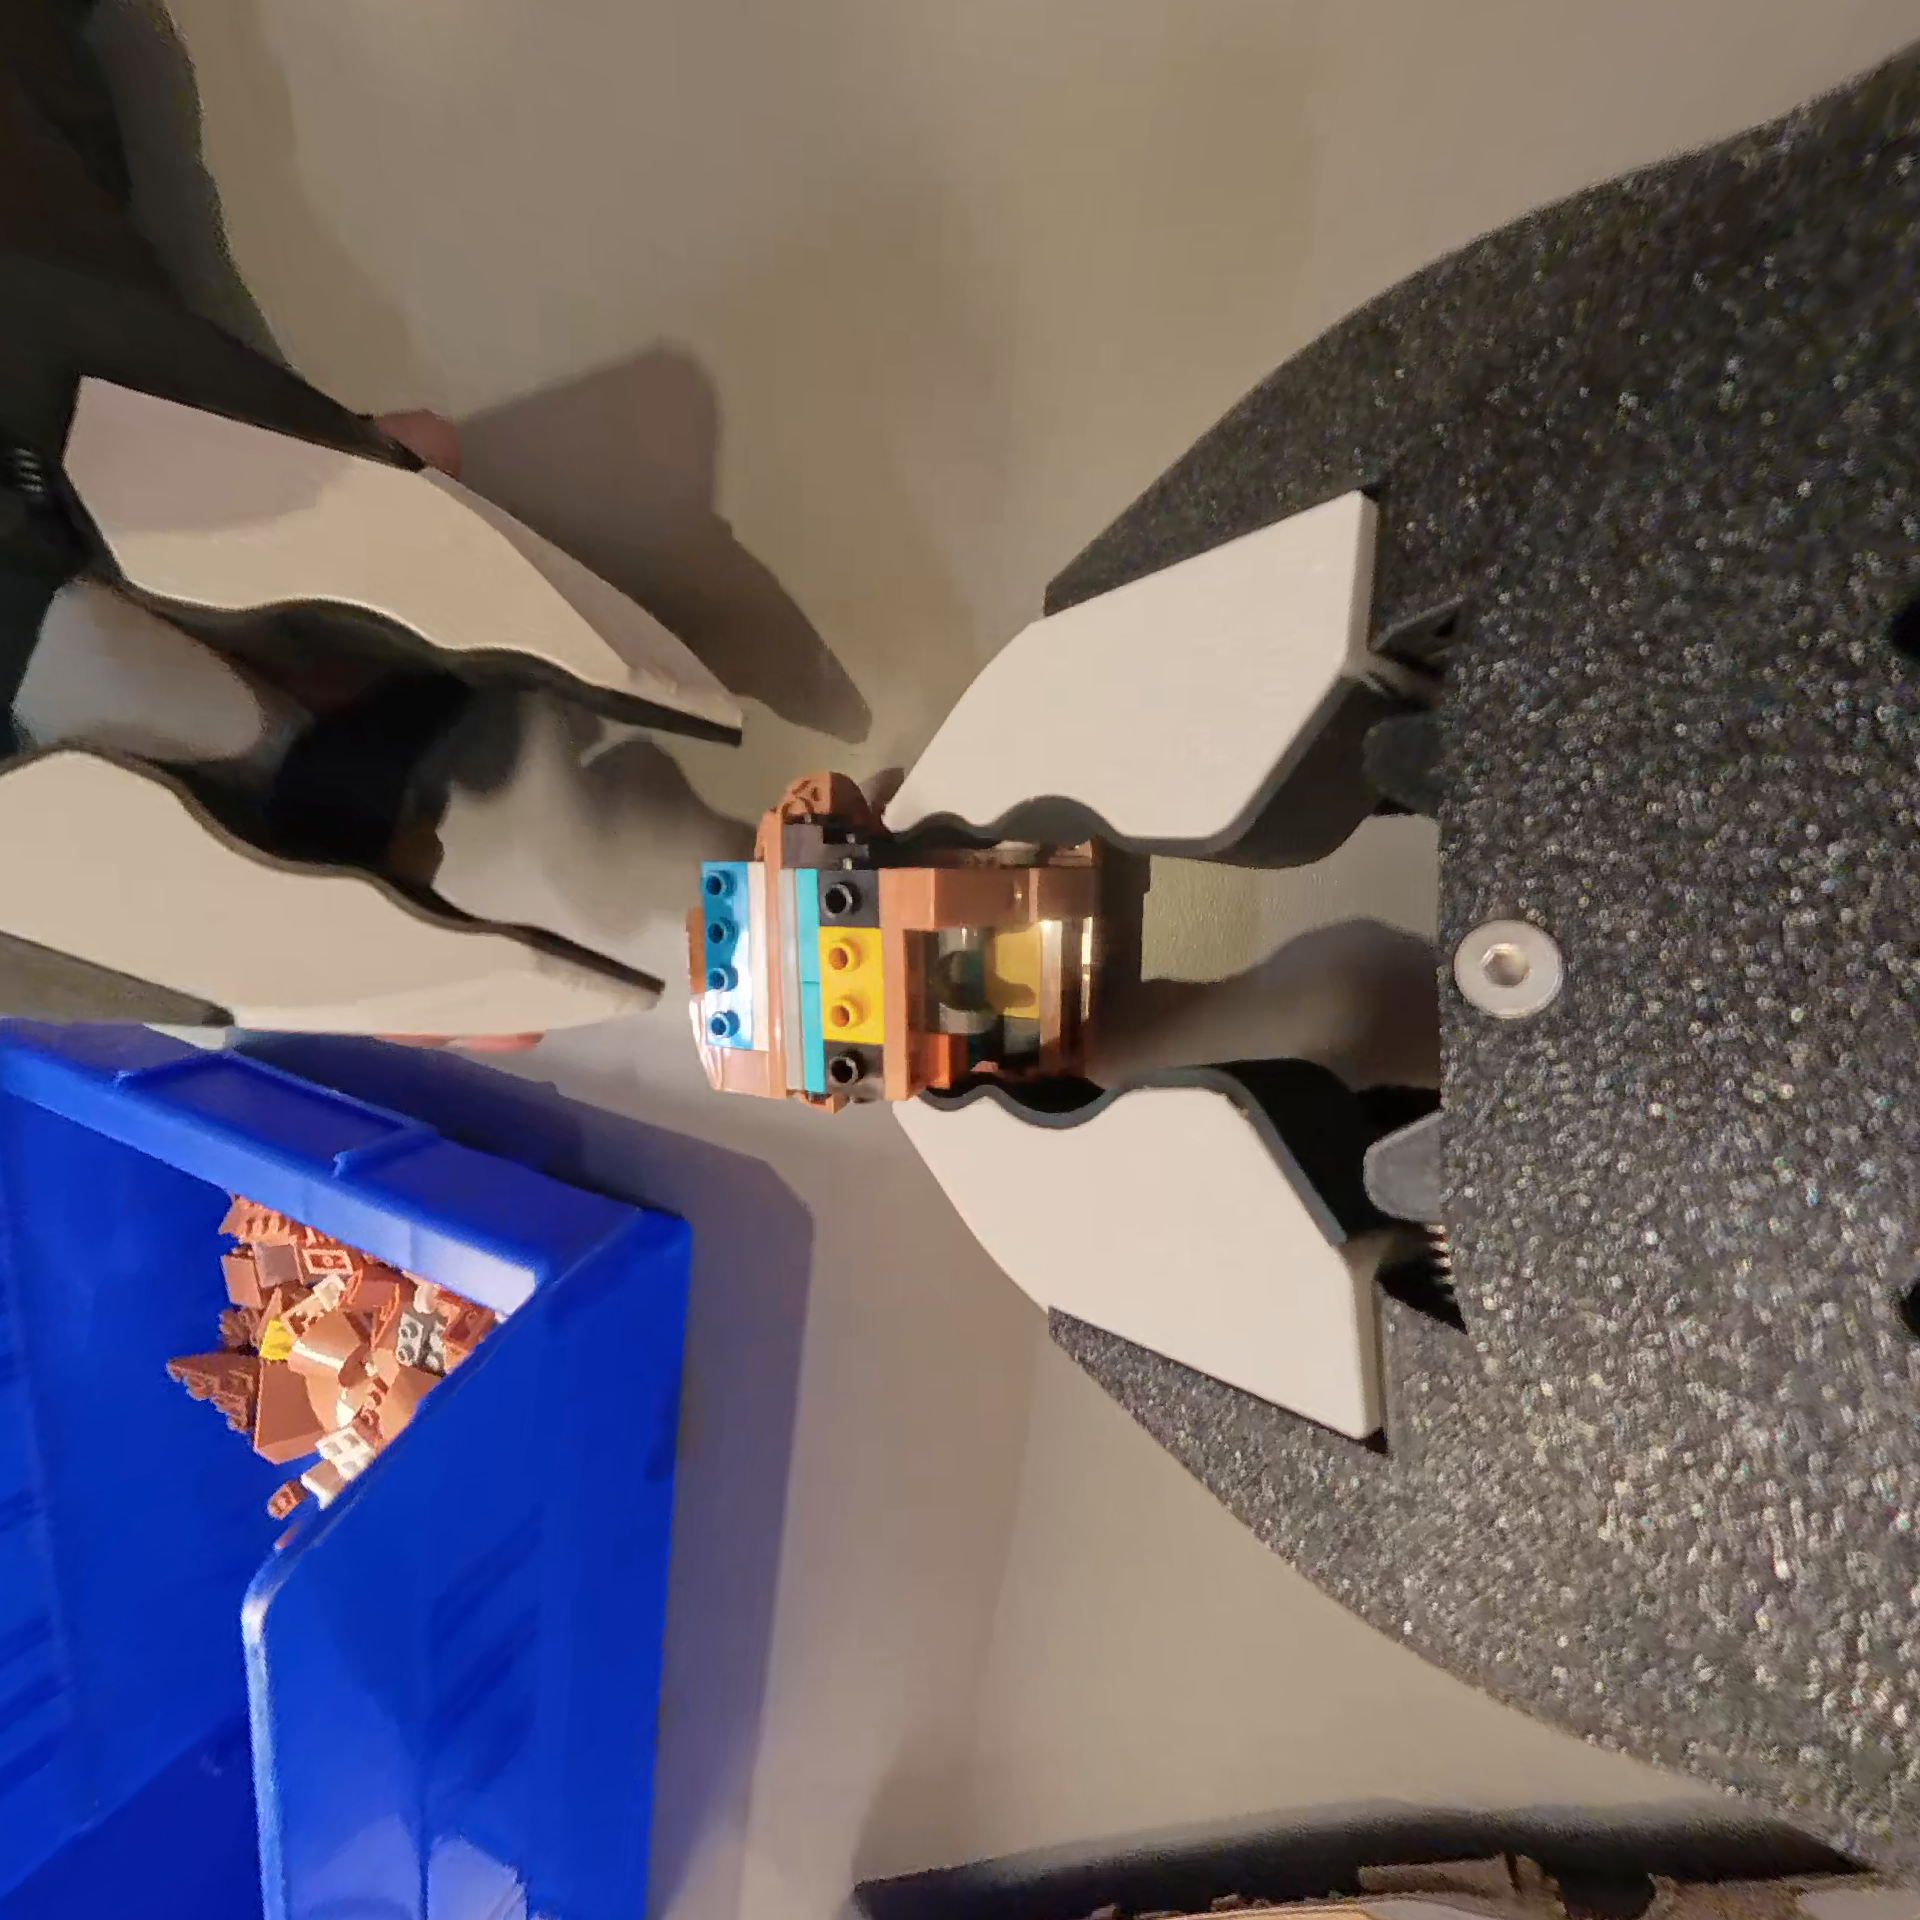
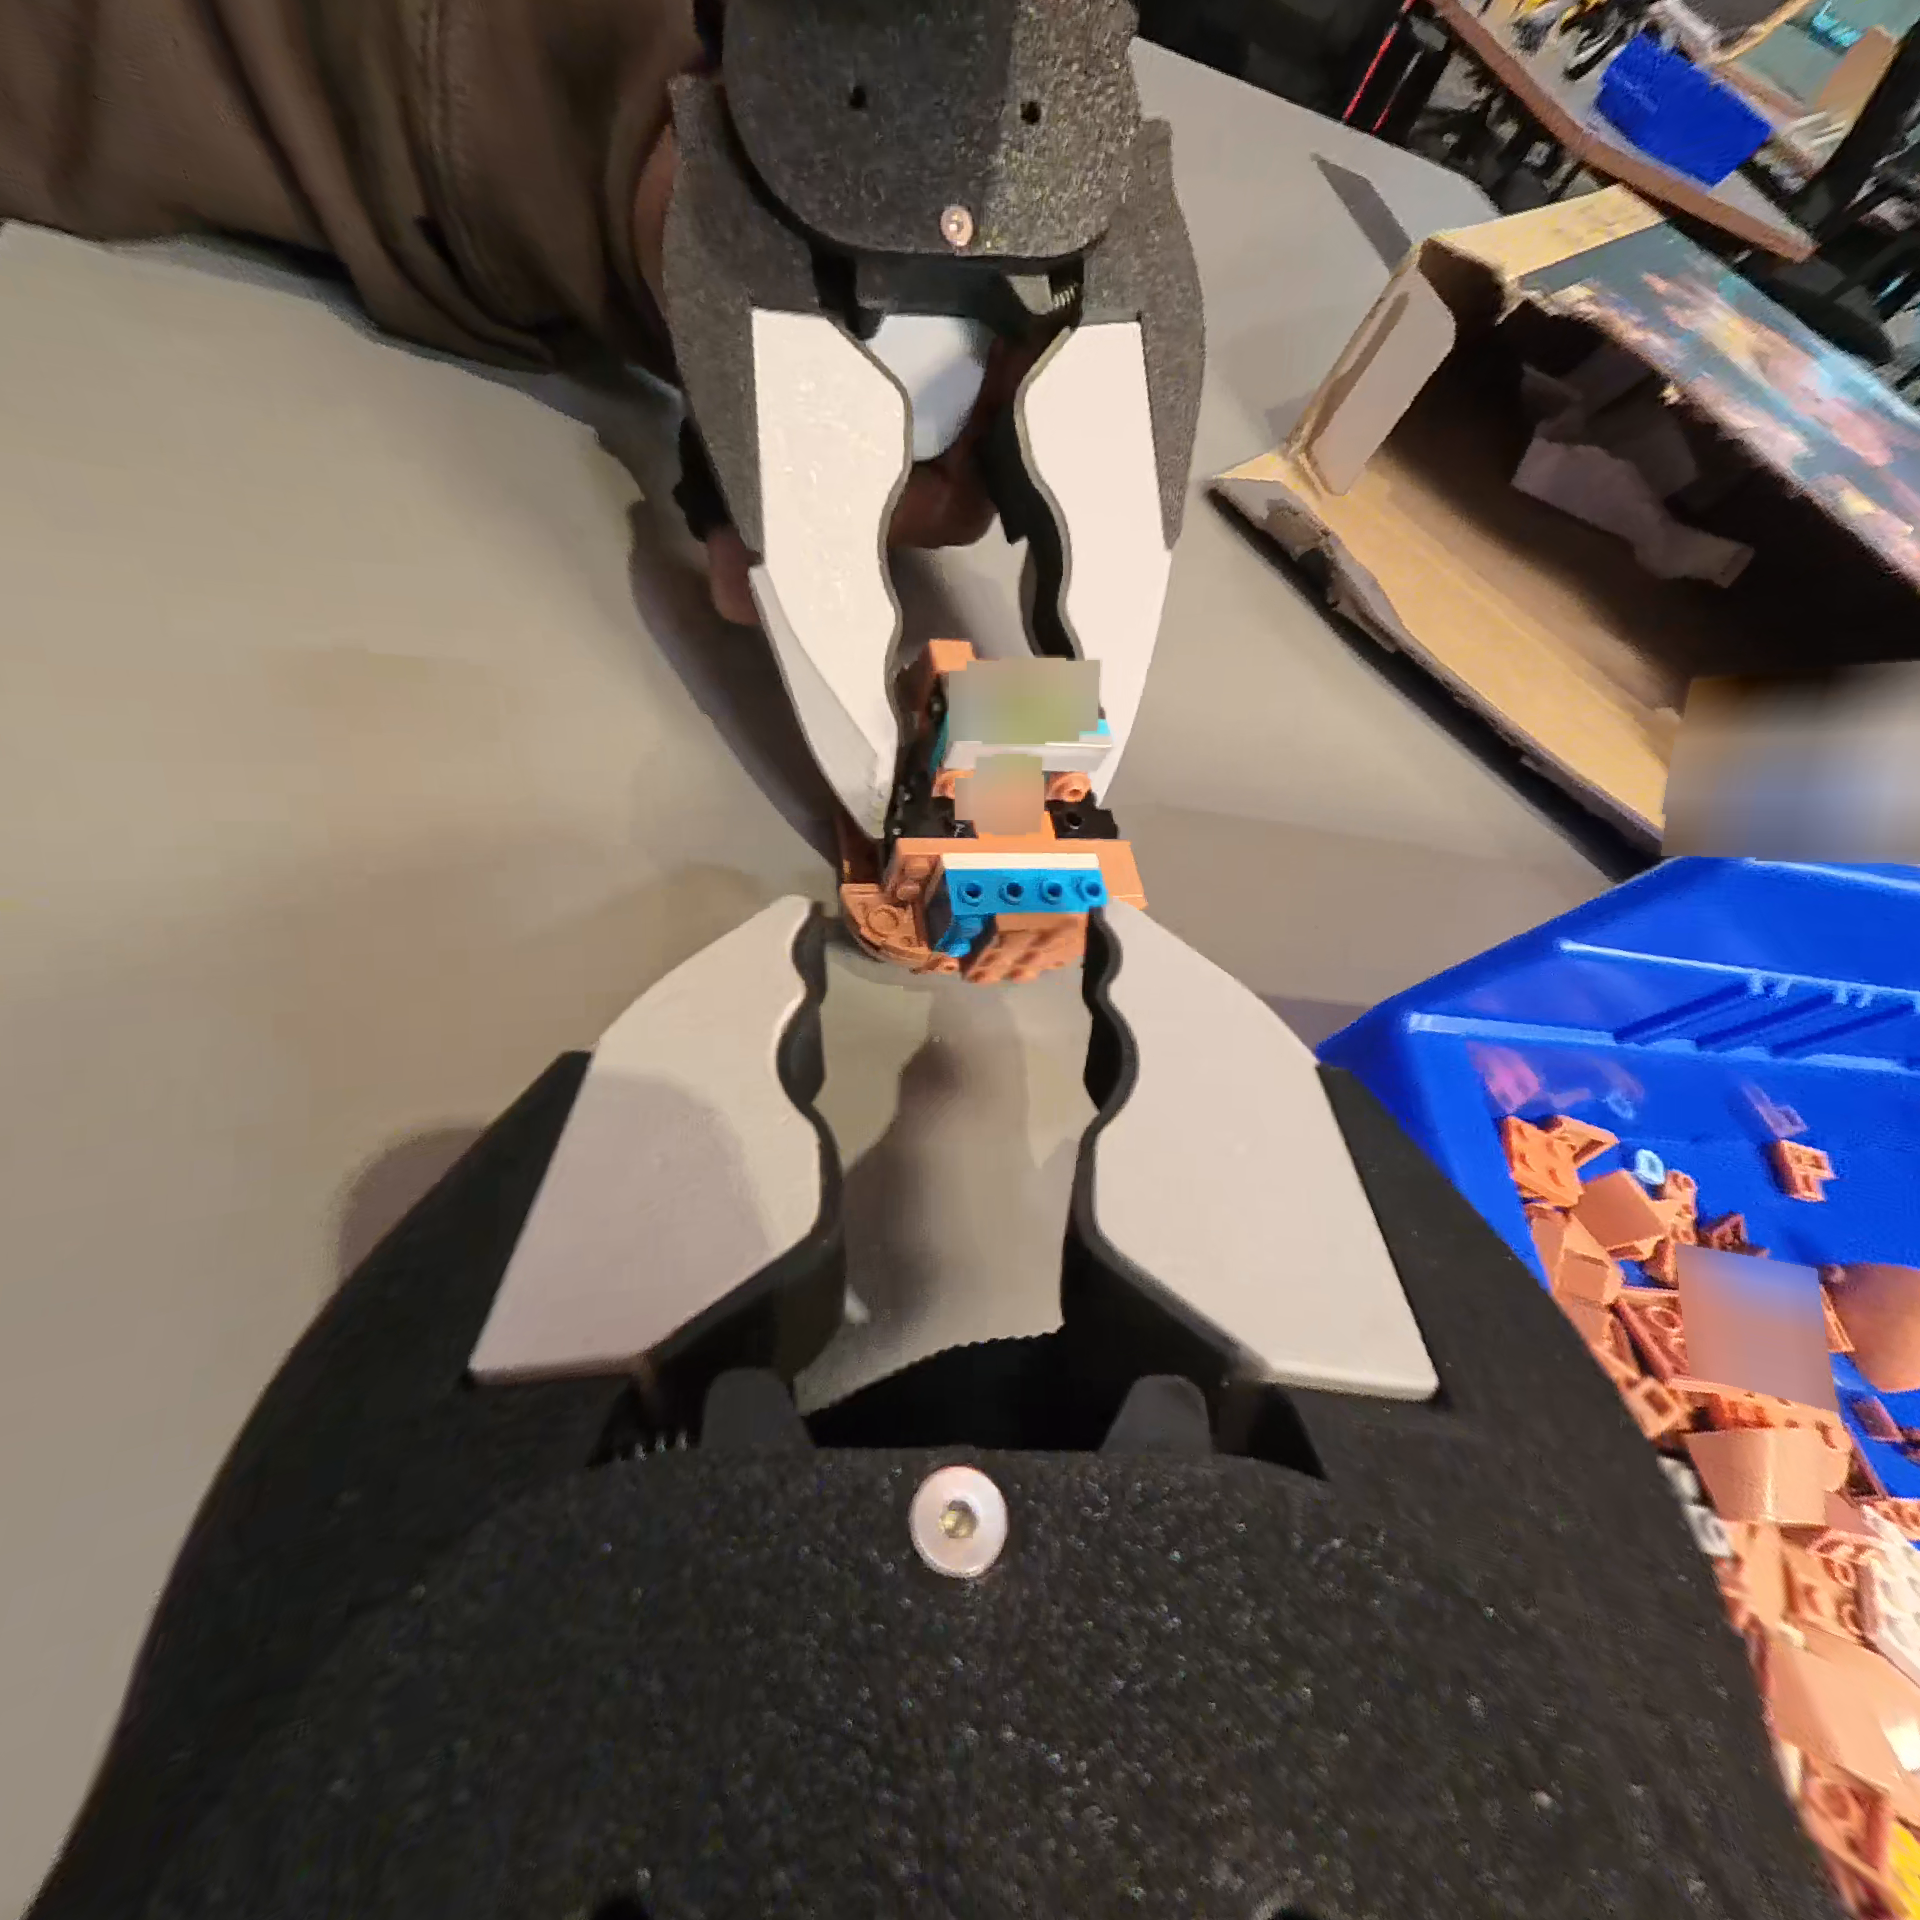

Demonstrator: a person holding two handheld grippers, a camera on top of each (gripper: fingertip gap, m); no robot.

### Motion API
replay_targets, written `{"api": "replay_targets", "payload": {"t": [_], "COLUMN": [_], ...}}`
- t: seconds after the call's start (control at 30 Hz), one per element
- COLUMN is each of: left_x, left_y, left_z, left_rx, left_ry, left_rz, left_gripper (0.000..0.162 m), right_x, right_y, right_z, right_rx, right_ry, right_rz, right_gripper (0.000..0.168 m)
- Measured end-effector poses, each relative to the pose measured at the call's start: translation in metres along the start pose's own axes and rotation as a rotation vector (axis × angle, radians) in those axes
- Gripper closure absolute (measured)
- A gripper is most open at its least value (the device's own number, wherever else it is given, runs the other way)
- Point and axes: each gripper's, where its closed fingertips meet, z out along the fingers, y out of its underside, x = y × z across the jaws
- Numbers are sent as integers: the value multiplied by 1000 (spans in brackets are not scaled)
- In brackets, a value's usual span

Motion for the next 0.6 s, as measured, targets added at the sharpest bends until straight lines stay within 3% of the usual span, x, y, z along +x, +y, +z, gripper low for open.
{"api": "replay_targets", "payload": {"t": [0.23, 0.4, 0.6], "left_x": [26, 30, 22], "left_y": [-8, -11, -19], "left_z": [2, 6, 0], "left_rx": [21, 14, 54], "left_ry": [26, -44, -179], "left_rz": [56, 18, -164], "left_gripper": [121, 122, 123], "right_x": [-29, -14, -12], "right_y": [-2, 5, 11], "right_z": [-6, -15, -22], "right_rx": [-31, -105, -195], "right_ry": [6, 255, 473], "right_rz": [-4, 107, 106], "right_gripper": [101, 107, 114]}}
